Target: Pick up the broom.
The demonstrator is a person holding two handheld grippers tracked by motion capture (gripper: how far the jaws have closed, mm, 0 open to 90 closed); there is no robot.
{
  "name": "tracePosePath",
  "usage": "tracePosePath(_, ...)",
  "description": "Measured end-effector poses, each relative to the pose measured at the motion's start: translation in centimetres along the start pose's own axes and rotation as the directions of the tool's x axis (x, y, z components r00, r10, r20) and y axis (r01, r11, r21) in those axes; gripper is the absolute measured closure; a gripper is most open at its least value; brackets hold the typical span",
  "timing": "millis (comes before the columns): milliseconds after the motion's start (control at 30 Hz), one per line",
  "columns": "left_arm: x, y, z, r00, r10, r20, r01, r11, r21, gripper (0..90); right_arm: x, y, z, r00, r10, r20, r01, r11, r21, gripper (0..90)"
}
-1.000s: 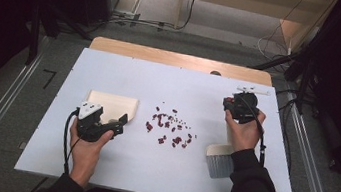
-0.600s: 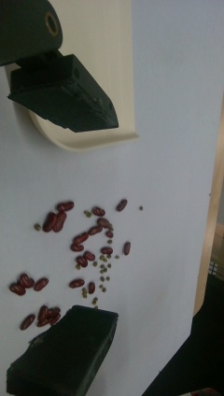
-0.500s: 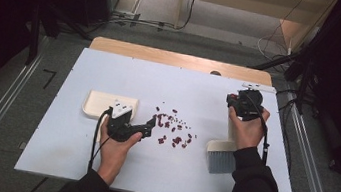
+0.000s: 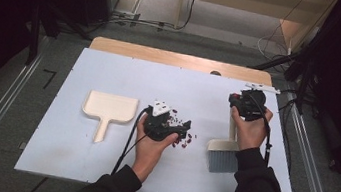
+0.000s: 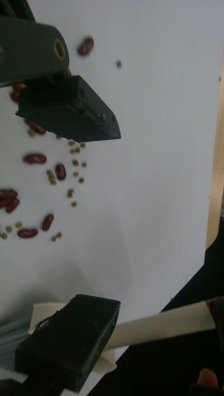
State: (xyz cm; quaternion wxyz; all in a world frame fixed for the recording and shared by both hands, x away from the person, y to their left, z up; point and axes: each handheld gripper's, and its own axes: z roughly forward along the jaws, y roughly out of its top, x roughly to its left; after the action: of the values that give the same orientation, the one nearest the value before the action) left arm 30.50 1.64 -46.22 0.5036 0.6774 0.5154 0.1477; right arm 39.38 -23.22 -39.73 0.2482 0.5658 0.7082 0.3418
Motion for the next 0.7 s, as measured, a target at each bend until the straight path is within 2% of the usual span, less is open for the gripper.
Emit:
tracePosePath(133,-2.2,0.5,1.8,0.9982,0.023,0.055,-0.024,0.9996,0.017,21.4,-0.1,0.0,-0.1,1.0000,-0.001,-0.002,0.001,1.000,-0.002,67.9)
tracePosePath(167,-2.2,0.5,1.8,0.9982,0.023,0.055,-0.024,0.9996,0.017,22.7,-0.1,0.0,-0.1,1.0000,-0.002,-0.006,0.002,1.000,-0.003,67.9)
tracePosePath(333,-4.0,1.1,3.6,0.9946,0.022,0.101,-0.025,0.9993,0.027,24.2,-0.3,0.0,-0.3,1.0000,0.000,-0.001,0.000,1.000,-0.006,68.0)
tracePosePath(467,-5.0,1.4,4.9,0.9923,0.018,0.122,-0.023,0.9990,0.039,24.4,-0.5,0.0,-0.5,1.0000,0.003,-0.007,-0.003,1.000,-0.012,67.9)
tracePosePath(700,-6.7,1.9,6.6,0.9894,0.036,0.141,-0.043,0.9980,0.046,24.2,-0.6,0.0,-0.8,1.0000,0.000,-0.010,-0.001,1.000,-0.018,67.9)
